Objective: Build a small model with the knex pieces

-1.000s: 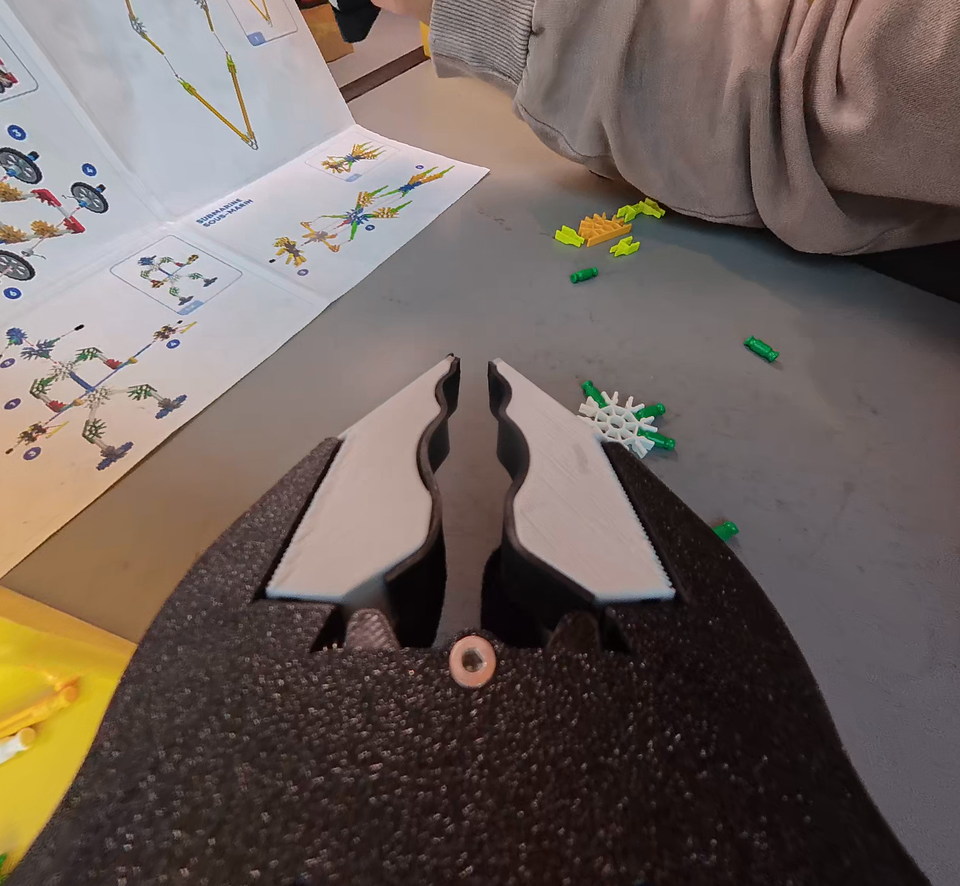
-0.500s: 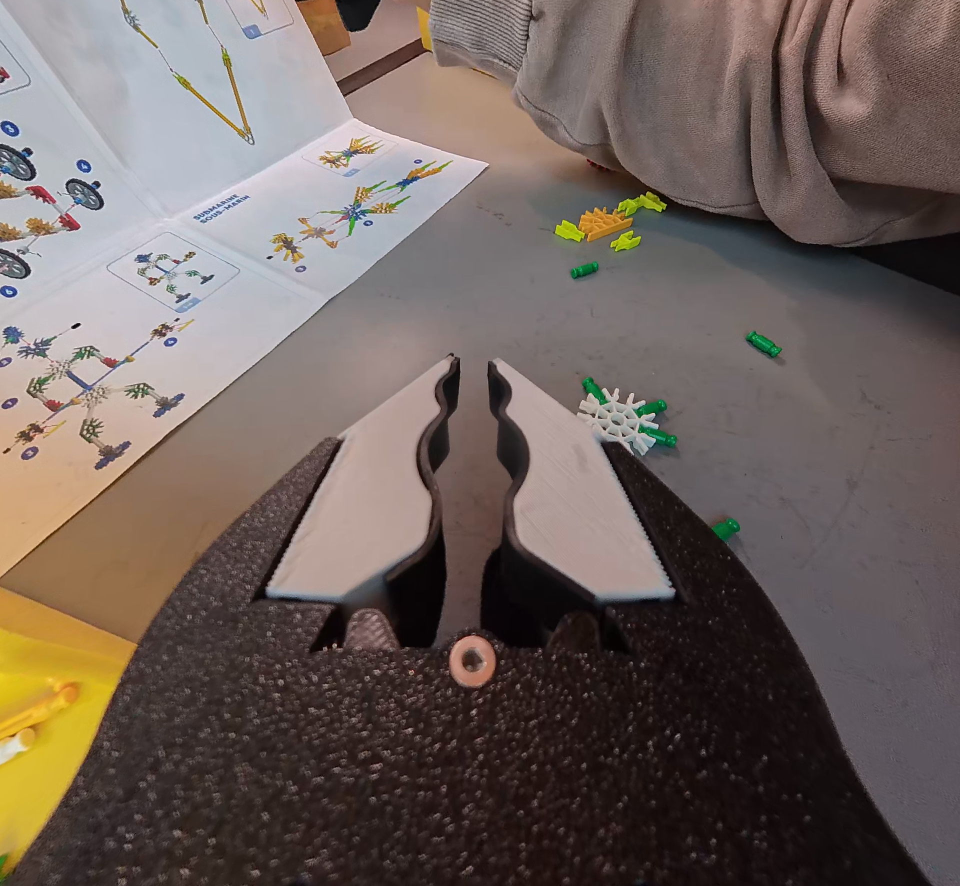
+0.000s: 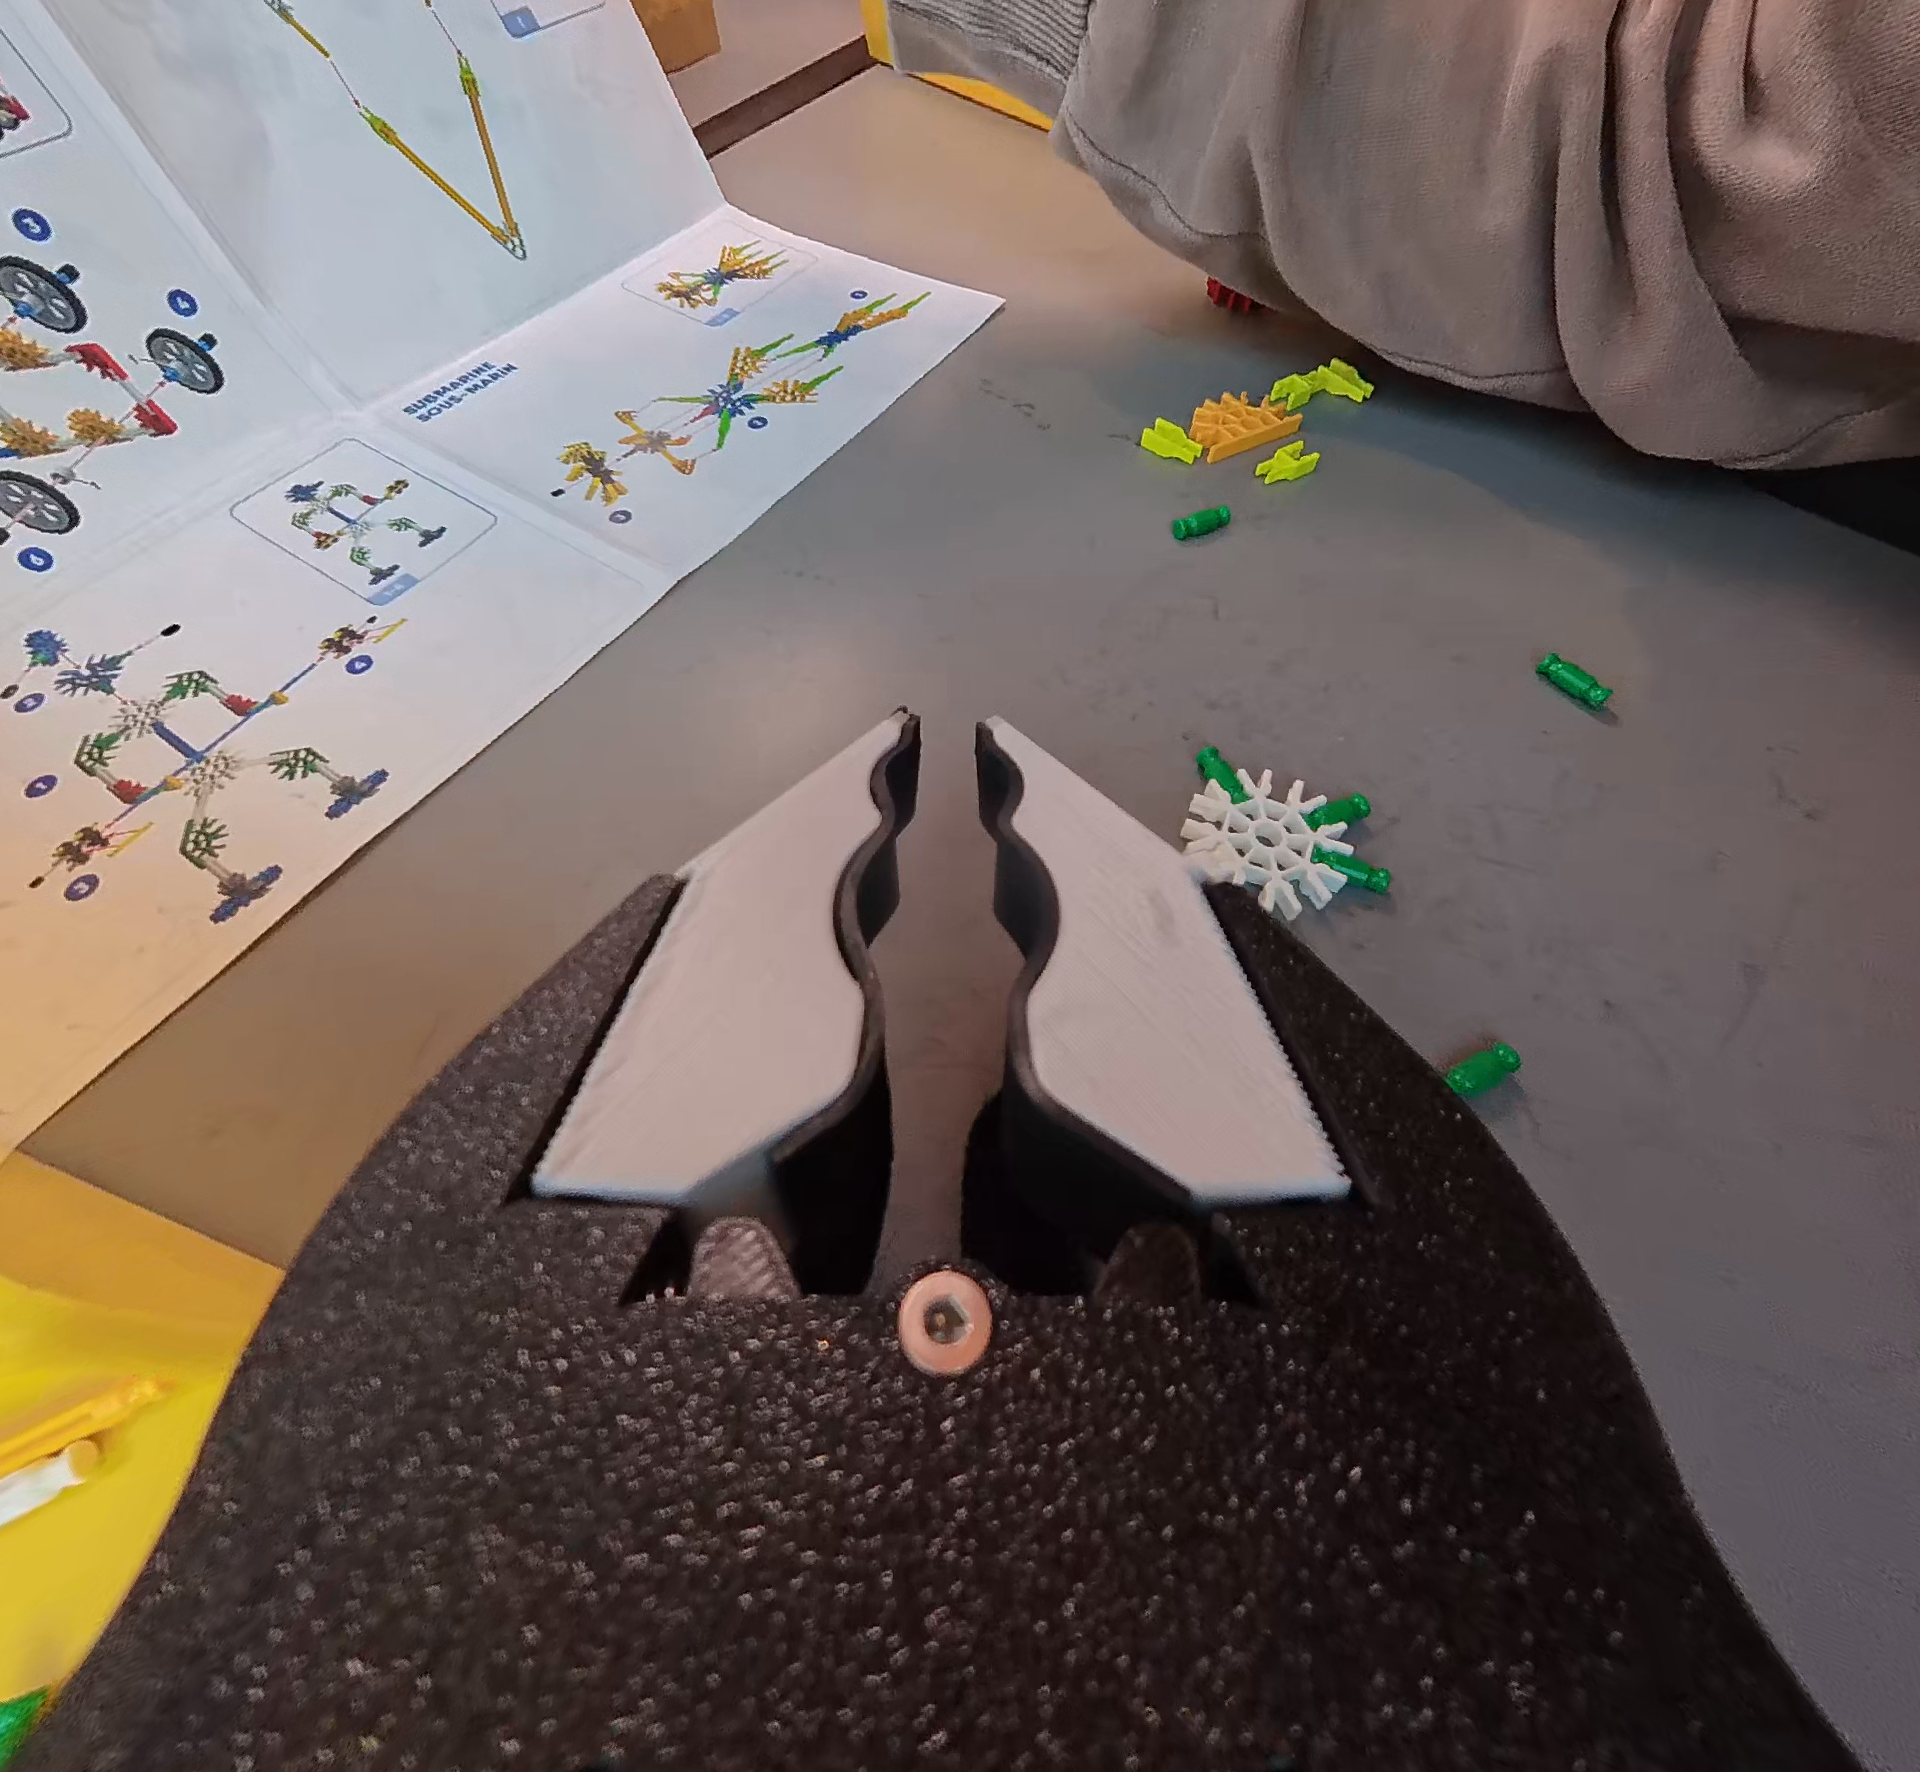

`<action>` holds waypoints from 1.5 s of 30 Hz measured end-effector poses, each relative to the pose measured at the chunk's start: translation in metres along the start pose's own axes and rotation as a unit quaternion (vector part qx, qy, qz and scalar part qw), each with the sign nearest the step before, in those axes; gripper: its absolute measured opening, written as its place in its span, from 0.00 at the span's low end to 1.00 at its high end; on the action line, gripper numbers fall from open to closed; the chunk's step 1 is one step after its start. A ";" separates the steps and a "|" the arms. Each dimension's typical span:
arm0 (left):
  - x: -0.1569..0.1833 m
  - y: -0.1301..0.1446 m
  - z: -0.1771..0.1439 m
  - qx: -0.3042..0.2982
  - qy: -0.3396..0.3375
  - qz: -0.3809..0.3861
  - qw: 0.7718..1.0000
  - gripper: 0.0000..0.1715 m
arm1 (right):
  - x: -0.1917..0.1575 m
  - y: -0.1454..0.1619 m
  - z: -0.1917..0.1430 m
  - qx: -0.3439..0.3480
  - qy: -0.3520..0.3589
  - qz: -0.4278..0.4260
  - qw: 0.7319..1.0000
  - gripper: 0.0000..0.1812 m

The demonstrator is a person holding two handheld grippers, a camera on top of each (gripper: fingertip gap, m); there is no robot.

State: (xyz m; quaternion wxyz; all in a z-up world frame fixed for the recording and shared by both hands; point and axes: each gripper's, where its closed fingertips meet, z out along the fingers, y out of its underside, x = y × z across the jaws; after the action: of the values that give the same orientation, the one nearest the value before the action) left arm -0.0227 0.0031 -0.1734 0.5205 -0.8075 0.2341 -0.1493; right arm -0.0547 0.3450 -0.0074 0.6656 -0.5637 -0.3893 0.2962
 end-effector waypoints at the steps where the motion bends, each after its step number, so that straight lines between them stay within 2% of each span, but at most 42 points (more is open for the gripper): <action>1: -0.001 0.001 0.001 -0.002 0.000 -0.002 1.000 0.06 | 0.003 0.001 0.001 -0.002 0.004 0.003 1.000 0.00; 10: -0.003 0.001 0.001 -0.005 -0.002 -0.003 1.000 0.06 | 0.013 0.013 0.004 -0.017 0.017 0.007 1.000 0.00; 18: -0.002 0.002 0.002 -0.008 -0.002 -0.003 1.000 0.06 | 0.015 0.014 0.007 -0.018 0.018 0.002 1.000 0.00; 29: -0.001 0.002 0.002 -0.009 0.000 0.000 1.000 0.06 | 0.015 0.014 0.008 -0.021 0.007 0.048 0.999 0.00; 45: 0.000 0.002 0.002 -0.009 0.002 0.004 1.000 0.06 | 0.013 0.014 0.007 -0.019 0.007 0.044 0.999 0.00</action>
State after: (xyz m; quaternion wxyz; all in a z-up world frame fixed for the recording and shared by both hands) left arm -0.0221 0.0038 -0.1766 0.5131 -0.8110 0.2394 -0.1471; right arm -0.0531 0.3623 -0.0180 0.6439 -0.5945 -0.3649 0.3143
